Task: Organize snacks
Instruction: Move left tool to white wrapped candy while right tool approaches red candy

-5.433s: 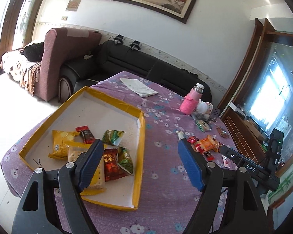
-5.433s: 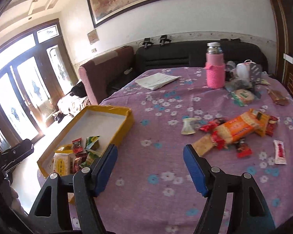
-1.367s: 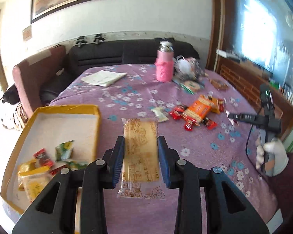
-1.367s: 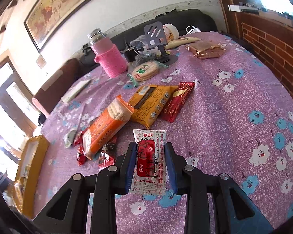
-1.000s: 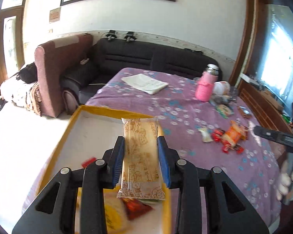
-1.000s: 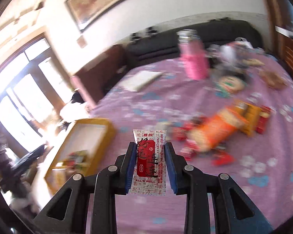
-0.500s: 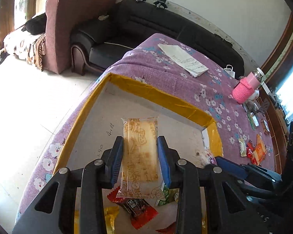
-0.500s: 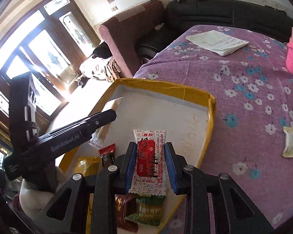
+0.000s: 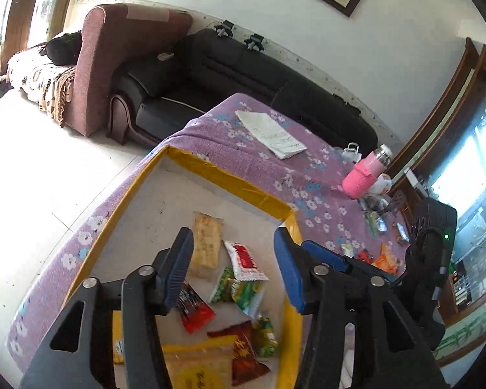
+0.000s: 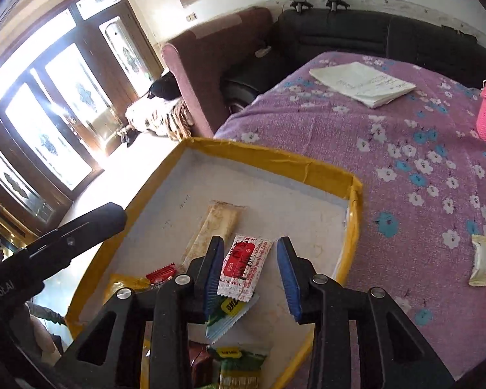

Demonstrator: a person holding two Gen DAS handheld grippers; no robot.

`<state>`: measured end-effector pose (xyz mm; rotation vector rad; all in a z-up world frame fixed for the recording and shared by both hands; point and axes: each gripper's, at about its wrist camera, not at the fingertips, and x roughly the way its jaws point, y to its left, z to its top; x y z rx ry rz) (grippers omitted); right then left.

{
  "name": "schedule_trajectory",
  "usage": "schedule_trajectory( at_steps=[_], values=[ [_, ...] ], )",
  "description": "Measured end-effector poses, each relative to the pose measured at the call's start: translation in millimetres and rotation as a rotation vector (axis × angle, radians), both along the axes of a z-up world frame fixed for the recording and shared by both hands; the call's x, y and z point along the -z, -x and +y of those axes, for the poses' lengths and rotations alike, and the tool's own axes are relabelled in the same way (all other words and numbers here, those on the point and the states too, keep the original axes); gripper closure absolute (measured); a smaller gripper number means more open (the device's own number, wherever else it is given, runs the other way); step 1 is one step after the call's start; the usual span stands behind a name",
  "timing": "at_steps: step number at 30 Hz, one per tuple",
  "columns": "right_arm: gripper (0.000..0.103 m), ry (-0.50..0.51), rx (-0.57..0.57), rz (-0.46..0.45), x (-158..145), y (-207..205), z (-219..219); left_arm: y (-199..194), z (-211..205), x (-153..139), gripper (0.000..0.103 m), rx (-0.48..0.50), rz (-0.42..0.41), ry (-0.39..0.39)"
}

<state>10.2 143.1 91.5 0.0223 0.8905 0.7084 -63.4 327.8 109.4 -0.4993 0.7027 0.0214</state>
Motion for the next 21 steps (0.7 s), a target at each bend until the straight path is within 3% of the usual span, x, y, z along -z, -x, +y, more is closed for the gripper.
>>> schedule_trajectory(
  at_steps=[3, 6, 9, 13, 17, 21],
  values=[
    [0.047, -0.048, 0.034, -0.069, -19, 22, -39, 35, -14, -13, 0.036, -0.029, -0.07, 0.038],
    [0.047, -0.092, 0.067, -0.082, -27, 41, -82, 64, -29, -20, 0.034, -0.068, -0.118, 0.059],
    [0.047, -0.129, 0.117, -0.095, -31, 58, -121, 84, -46, -27, 0.034, -0.206, -0.152, -0.025],
    [0.047, -0.178, 0.196, -0.11, -28, 82, -173, 101, -74, -37, 0.034, -0.23, -0.204, -0.072],
    [0.046, -0.245, 0.295, -0.086, -18, 102, -231, 104, -106, -42, 0.033, -0.156, -0.234, -0.054],
    [0.046, -0.242, 0.419, -0.089, -15, 118, -292, 96, -138, -39, 0.03, -0.033, -0.23, -0.007]
  ],
)
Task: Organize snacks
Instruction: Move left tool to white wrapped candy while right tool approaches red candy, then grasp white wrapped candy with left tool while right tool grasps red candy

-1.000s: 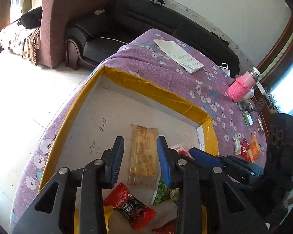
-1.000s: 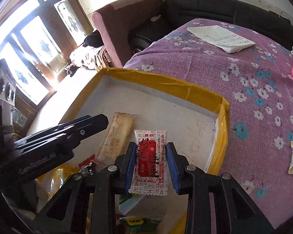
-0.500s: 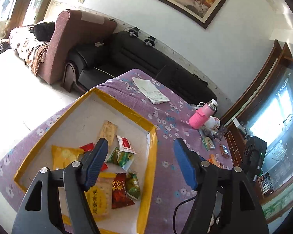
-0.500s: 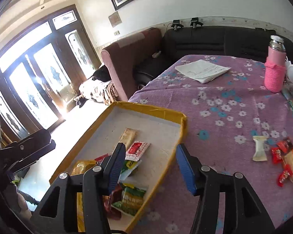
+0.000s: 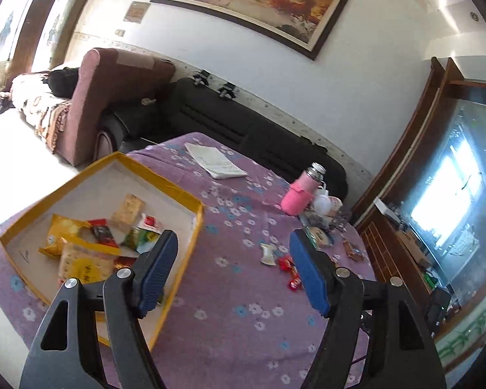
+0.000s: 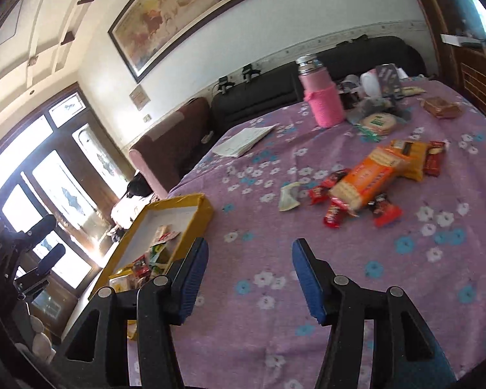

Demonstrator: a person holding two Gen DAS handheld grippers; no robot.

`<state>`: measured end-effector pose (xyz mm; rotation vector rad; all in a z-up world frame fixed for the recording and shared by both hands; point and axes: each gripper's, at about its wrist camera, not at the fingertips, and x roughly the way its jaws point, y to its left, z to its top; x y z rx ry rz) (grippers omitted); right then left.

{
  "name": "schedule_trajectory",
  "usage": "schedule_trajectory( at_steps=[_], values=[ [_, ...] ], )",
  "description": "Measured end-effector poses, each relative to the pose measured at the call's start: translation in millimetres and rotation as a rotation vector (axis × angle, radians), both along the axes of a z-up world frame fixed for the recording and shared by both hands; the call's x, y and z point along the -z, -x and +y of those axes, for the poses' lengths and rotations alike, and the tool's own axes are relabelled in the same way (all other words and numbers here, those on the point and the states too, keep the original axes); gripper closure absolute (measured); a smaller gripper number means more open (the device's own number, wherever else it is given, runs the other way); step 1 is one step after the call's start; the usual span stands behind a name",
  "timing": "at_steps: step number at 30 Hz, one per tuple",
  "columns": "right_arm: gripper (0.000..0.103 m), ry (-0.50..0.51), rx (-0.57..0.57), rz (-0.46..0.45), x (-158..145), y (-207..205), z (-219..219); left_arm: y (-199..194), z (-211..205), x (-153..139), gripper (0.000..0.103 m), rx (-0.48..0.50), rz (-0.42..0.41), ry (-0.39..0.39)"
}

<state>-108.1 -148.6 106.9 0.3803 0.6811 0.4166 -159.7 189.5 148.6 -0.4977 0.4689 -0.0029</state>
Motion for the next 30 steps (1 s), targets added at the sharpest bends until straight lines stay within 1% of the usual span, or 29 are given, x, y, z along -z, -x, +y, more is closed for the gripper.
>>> schedule_trajectory(
  at_steps=[1, 3, 5, 7, 9, 13, 15, 17, 21, 23, 24, 25, 26, 27, 30],
  values=[
    [0.044, 0.008, 0.022, 0.009, 1, 0, -13, -4, -7, 3, 0.03, 0.025, 0.012, -0.002],
    [0.043, 0.025, 0.07, 0.024, 5, -3, -37, -12, -20, 9, 0.03, 0.066, 0.044, -0.013],
    [0.043, 0.029, 0.094, 0.052, 11, -10, -54, -18, -29, 15, 0.03, 0.091, 0.063, -0.017],
    [0.043, 0.017, 0.105, 0.087, 18, -20, -63, -23, -34, 21, 0.03, 0.102, 0.08, -0.029],
    [0.043, 0.014, 0.098, 0.111, 25, -32, -63, -30, -37, 27, 0.03, 0.104, 0.096, -0.034],
    [0.043, 0.057, 0.054, 0.148, 39, -57, -42, -40, -38, 46, 0.03, 0.107, 0.141, -0.017],
    [0.043, 0.048, 0.017, 0.184, 47, -78, -28, -45, -37, 54, 0.03, 0.114, 0.159, -0.009],
    [0.046, 0.048, 0.001, 0.229, 58, -103, -12, -49, -36, 59, 0.03, 0.116, 0.17, -0.012],
    [0.048, 0.109, 0.036, 0.271, 77, -140, 12, -57, -32, 65, 0.03, 0.12, 0.183, -0.021],
    [0.049, 0.16, 0.058, 0.296, 87, -152, 22, -63, -30, 66, 0.03, 0.122, 0.189, -0.028],
    [0.051, 0.177, 0.065, 0.297, 90, -154, 26, -66, -29, 66, 0.03, 0.119, 0.192, -0.03],
    [0.055, 0.204, 0.073, 0.271, 89, -154, 30, -70, -28, 67, 0.03, 0.12, 0.197, -0.034],
    [0.061, 0.23, 0.076, 0.262, 90, -155, 33, -75, -29, 68, 0.03, 0.127, 0.204, -0.038],
    [0.082, 0.24, 0.068, 0.264, 94, -156, 35, -81, -30, 69, 0.03, 0.138, 0.213, -0.04],
    [0.082, 0.224, 0.057, 0.249, 96, -156, 30, -103, -39, 79, 0.03, 0.186, 0.264, -0.02]
  ],
)
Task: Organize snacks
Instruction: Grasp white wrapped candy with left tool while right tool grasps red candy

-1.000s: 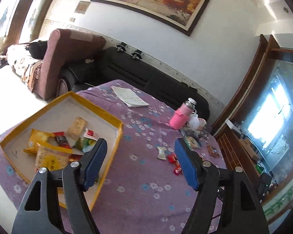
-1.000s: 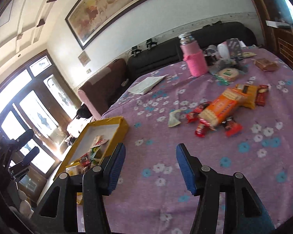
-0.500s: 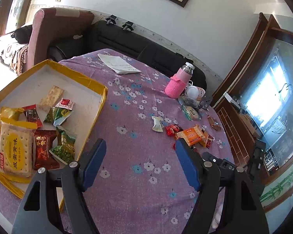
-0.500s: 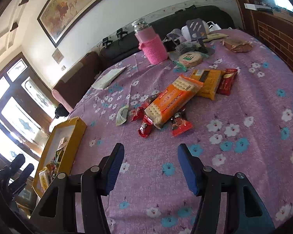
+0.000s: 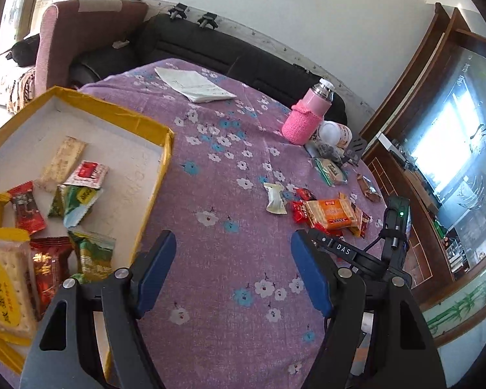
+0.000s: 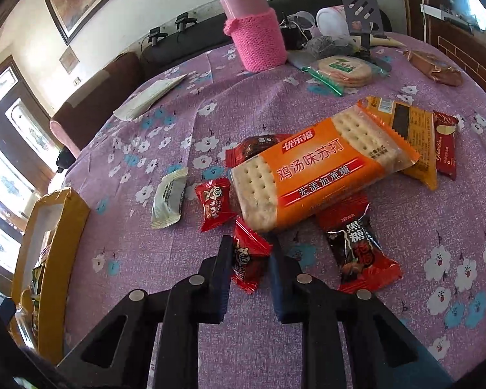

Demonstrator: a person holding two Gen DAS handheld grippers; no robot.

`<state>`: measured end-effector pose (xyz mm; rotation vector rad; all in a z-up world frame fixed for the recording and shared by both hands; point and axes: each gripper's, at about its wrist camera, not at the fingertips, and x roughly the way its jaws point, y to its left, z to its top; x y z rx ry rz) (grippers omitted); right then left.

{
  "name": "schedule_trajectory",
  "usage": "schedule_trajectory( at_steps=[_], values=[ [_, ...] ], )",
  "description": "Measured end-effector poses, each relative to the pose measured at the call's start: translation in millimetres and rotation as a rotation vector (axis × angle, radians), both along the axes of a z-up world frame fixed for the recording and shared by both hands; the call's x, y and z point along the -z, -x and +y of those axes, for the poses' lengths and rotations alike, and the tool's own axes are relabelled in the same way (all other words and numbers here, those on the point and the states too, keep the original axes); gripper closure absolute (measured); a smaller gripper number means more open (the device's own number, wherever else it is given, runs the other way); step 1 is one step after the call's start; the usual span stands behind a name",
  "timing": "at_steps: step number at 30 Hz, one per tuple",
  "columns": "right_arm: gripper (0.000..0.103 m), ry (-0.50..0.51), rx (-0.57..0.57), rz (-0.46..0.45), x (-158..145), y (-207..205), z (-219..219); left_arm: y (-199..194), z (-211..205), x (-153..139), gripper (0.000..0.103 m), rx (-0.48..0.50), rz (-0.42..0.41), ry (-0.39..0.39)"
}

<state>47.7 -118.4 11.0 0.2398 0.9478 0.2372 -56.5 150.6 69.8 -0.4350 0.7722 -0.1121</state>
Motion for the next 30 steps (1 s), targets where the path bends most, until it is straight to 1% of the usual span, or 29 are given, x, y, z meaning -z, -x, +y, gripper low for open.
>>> schedule_trajectory(
  at_steps=[3, 4, 6, 8, 10, 14, 16, 18, 20, 21, 22, 23, 25, 30],
  values=[
    [0.082, -0.035, -0.009, 0.002, -3, 3, -8, -25, -12, 9, 0.03, 0.049, 0.055, 0.044],
    [0.082, -0.063, -0.009, 0.007, -4, 4, -13, -35, -16, 11, 0.03, 0.062, 0.067, 0.047],
    [0.082, -0.126, -0.011, 0.011, -9, 8, -21, -55, -26, 13, 0.03, 0.071, 0.088, 0.028],
    [0.082, -0.174, -0.01, -0.001, -16, 10, -28, -78, -37, 17, 0.03, 0.084, 0.093, 0.001],
    [0.082, -0.214, -0.014, -0.011, -21, 10, -33, -101, -52, 23, 0.03, 0.091, 0.101, -0.056],
    [0.082, -0.275, -0.011, 0.012, -20, 6, -42, -138, -81, 41, 0.03, 0.154, 0.119, -0.124],
    [0.082, -0.293, -0.004, 0.02, -19, 4, -45, -149, -95, 49, 0.03, 0.184, 0.125, -0.184],
    [0.082, -0.304, 0.002, 0.021, -19, 3, -48, -157, -110, 57, 0.035, 0.219, 0.128, -0.252],
    [0.082, -0.305, 0.004, 0.019, -19, 4, -49, -161, -118, 65, 0.055, 0.224, 0.148, -0.307],
    [0.082, -0.306, 0.004, 0.019, -19, 5, -49, -161, -120, 63, 0.061, 0.22, 0.133, -0.321],
    [0.082, -0.306, 0.002, 0.021, -18, 5, -49, -162, -119, 64, 0.076, 0.227, 0.146, -0.313],
    [0.082, -0.307, 0.002, 0.021, -18, 5, -49, -161, -118, 62, 0.085, 0.221, 0.141, -0.318],
    [0.082, -0.305, 0.003, 0.019, -18, 5, -48, -160, -111, 60, 0.086, 0.226, 0.147, -0.275],
    [0.082, -0.307, -0.005, 0.003, -20, 7, -47, -140, -100, 40, 0.086, 0.209, 0.1, -0.239]
  ],
)
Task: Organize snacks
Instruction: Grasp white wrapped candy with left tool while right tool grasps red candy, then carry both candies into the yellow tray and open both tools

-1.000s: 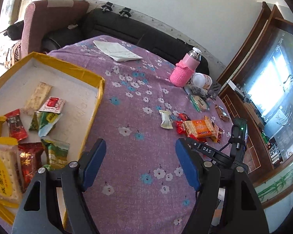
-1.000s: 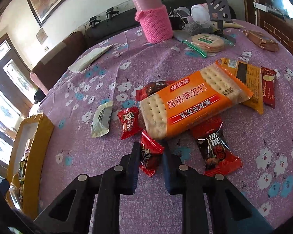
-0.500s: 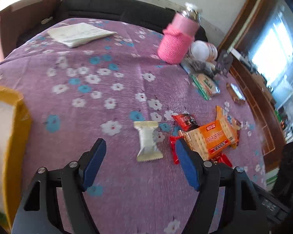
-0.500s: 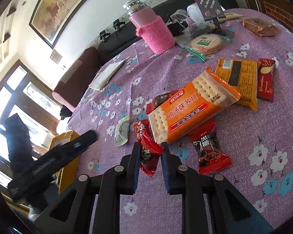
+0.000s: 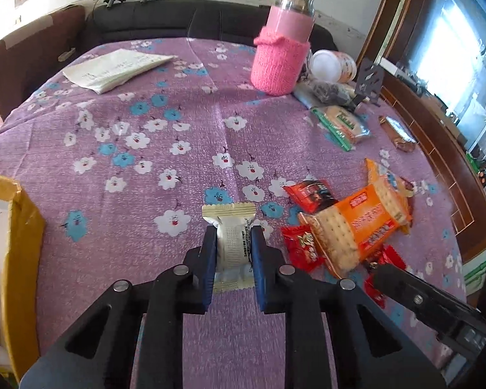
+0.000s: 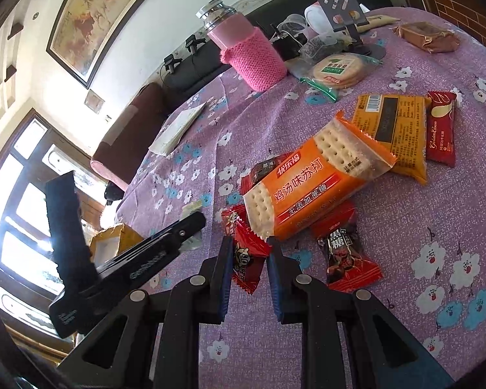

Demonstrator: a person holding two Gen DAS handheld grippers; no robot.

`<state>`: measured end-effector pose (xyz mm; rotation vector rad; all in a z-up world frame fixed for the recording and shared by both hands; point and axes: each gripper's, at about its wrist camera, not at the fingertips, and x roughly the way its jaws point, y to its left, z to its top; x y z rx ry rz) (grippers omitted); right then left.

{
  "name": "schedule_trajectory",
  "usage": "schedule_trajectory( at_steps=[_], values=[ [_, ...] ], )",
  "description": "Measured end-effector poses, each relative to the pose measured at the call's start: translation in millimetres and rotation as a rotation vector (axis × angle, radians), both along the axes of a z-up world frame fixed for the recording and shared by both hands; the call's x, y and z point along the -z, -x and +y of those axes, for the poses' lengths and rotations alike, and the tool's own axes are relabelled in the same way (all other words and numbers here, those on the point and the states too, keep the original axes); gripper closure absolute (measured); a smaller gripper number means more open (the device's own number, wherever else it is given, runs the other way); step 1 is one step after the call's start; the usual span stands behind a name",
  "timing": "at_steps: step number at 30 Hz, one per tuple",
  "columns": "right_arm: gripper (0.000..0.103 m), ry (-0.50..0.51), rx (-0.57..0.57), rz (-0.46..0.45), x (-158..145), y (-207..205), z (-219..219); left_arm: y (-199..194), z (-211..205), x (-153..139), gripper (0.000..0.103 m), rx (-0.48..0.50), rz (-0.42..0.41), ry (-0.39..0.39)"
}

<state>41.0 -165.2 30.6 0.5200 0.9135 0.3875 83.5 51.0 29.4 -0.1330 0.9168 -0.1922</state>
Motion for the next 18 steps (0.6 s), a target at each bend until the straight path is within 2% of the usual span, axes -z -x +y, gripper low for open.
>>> schedule_trajectory(
  at_steps=[5, 9, 12, 15, 18],
  values=[
    [0.082, -0.008, -0.027, -0.03, -4, 4, 7, 44, 23, -34, 0.086, -0.001, -0.065, 0.061],
    [0.082, -0.012, -0.063, -0.057, -8, 10, 18, 90, 68, -60, 0.086, -0.044, -0.106, 0.111],
    [0.082, 0.011, -0.084, -0.093, -12, 17, 29, 127, 123, -75, 0.086, -0.139, -0.139, 0.152],
    [0.082, 0.035, -0.106, -0.127, -16, 25, 42, 164, 178, -87, 0.085, -0.249, -0.194, 0.149],
    [0.082, 0.069, -0.153, -0.121, -16, 35, 67, 183, 224, -85, 0.085, -0.34, -0.2, 0.152]
  ],
)
